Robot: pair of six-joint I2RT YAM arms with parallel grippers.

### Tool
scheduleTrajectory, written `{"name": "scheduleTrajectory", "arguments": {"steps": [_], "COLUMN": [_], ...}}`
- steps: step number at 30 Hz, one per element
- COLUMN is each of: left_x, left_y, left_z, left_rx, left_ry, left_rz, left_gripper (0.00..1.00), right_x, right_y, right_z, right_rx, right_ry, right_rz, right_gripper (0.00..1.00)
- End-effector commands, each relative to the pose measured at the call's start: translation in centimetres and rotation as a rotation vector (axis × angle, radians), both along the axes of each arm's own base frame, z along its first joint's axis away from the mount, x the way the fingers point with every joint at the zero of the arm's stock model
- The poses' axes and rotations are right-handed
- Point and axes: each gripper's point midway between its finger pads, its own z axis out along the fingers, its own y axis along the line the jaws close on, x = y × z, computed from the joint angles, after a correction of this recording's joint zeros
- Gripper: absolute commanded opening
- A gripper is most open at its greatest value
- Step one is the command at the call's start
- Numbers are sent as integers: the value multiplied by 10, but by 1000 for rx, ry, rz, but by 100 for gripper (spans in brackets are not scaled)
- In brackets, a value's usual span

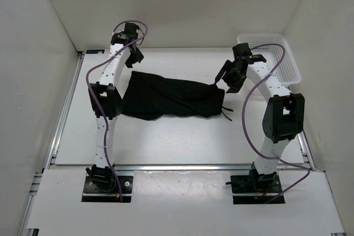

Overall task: Fold and stack the shorts
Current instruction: Fold the shorts

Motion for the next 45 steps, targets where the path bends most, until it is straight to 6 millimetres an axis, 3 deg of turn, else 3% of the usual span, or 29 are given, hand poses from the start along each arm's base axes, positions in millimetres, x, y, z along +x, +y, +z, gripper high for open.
{"name": "scheduleTrajectory", "arguments": {"steps": [1,2,3,4,6,7,8,9,10,13,14,17,18,19,20,22,23,26,30,34,35,38,43,45], "left_x": [22,22,19,16,7,-1,-12,-22,-32,-69,-86,-106,-113,-118,-123,-126,-131,-133,-147,-157,-158,-158,-158,-158], "left_y": [-11,-11,-10,-8,-10,-2,7,7,9,18,21,22,23,22,23,23,26,35,39,36,31,23,18,17], "left_z": [46,54,72,73,81,99,86,84,81,66,53,36,19,17,8,8,3,3,-18,-51,-54,-67,-92,-106], "left_rx": [3,11,16,24,23,10,16,16,17,36,39,28,26,19,22,22,33,56,71,33,11,1,6,0], "left_ry": [-153,-171,-208,-205,-201,-224,-176,-156,-135,-59,-21,20,60,71,95,100,120,134,205,274,276,305,356,384], "left_rz": [-96,-111,-124,-134,-170,-164,-151,-169,-169,-163,-164,-161,-153,-157,-157,-157,-152,-132,-129,-140,-150,-181,-191,-194], "left_gripper": [60,66,100,100,100,100,100,97,95,88,88,88,88,88,88,89,89,90,92,97,97,97,92,91], "right_x": [32,31,28,24,15,7,0,-5,-10,-16,-6,10,21,27,34,46,48,40,27,32,34,39,24,15], "right_y": [5,7,8,8,12,17,14,18,19,25,32,44,44,39,30,14,6,-25,-29,-17,-9,-6,-3,-5], "right_z": [58,62,62,62,52,43,35,29,24,13,20,3,-9,-16,-38,-46,-66,-84,-97,-69,-53,-15,25,27], "right_rx": [26,17,-38,-64,-107,-132,-172,-195,-212,-223,-199,-208,-215,-223,-248,-312,-345,-486,-498,-446,-422,-393,-332,-320], "right_ry": [-216,-239,-259,-268,-245,-231,-203,-197,-188,-167,-192,-169,-144,-118,-65,-31,16,87,135,54,9,-79,-157,-166], "right_rz": [-21,-18,-2,12,50,90,90,113,129,199,204,246,240,228,212,165,144,87,89,114,120,129,130,133], "right_gripper": [75,77,77,74,55,44,37,21,18,20,22,22,21,21,21,19,18,15,14,22,36,59,61,61]}}
